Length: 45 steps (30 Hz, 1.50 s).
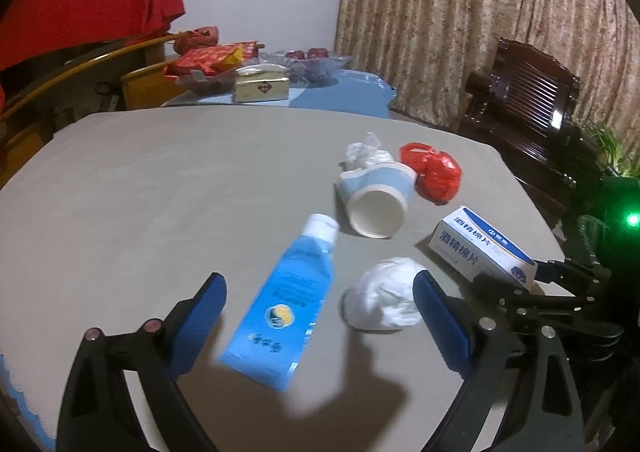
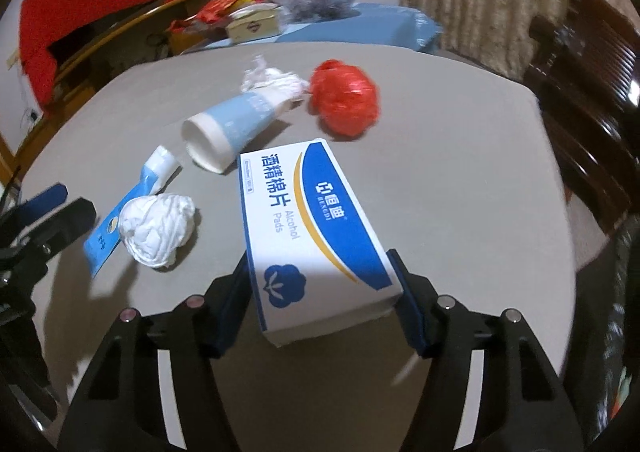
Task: Collect trash
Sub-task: 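Grasp the white cloth ball with the left tool while the right tool grasps the alcohol-pad box, then carry the white cloth and alcohol-pad box over the bin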
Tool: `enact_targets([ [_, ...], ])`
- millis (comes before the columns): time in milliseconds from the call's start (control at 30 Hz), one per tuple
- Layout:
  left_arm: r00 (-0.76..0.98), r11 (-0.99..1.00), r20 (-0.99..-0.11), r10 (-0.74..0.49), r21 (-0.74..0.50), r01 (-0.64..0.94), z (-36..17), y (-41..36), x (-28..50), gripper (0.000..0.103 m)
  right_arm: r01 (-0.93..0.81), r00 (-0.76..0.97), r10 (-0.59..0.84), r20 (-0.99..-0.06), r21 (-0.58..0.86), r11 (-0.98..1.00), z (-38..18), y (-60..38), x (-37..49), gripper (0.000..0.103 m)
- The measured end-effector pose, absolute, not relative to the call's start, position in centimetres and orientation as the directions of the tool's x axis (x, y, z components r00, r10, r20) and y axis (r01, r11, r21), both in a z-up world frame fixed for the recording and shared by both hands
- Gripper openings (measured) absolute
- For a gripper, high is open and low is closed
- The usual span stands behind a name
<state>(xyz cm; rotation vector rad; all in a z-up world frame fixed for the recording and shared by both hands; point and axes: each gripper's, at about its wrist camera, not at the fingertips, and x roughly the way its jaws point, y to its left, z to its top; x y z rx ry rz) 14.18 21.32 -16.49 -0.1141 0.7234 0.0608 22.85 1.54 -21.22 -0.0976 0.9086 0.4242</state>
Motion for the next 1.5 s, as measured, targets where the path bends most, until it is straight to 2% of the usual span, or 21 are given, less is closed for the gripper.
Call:
enact_targets([
  [133,0.743,0.994,-0.67,-0.017,-0.094,-0.062,-16.9,19.8,15.0,0.089,-0.327,0.565,0.278,-0.777,0.098,0.94,-20.9,-0.8,22.3,0.062],
  [333,0.717,0.994,-0.694,-0.062,-0.111,-0.022,-18.0,17.7,16.7,0.079,-0.273,0.574,0.253,-0.779,0.109,0.956,-20.9,-3.5,22.2,0.061],
  [433,0.7,0.994,-0.712,-0.062,-0.104,-0.017,-18.6,17.0,17.3,0.071,-0.263,0.576,0.25,-0.778,0.113,0.958,-20.9,-4.2,22.1,0.061],
  [500,0.682,0.995,-0.729,-0.063,-0.1,-0.015,-19.2,16.7,17.6,0.061,-0.262,0.577,0.252,-0.777,0.116,0.958,-20.8,-4.3,22.1,0.061],
  [700,0.677,0.995,-0.734,-0.05,-0.097,-0.032,-19.5,16.6,17.5,0.046,-0.275,0.585,0.262,-0.767,0.116,0.954,-20.1,-4.4,21.5,0.06],
  [1200,0.725,0.996,-0.688,-0.033,-0.081,-0.032,-14.8,15.3,15.9,0.043,-0.277,0.639,0.281,-0.716,0.127,0.952,-15.3,-5.7,19.7,0.059],
  [1500,0.756,0.995,-0.65,-0.082,-0.101,0.021,-11.3,12.6,14.7,0.044,-0.261,0.692,0.281,-0.665,0.132,0.956,-11.6,-8.3,17.0,0.059],
])
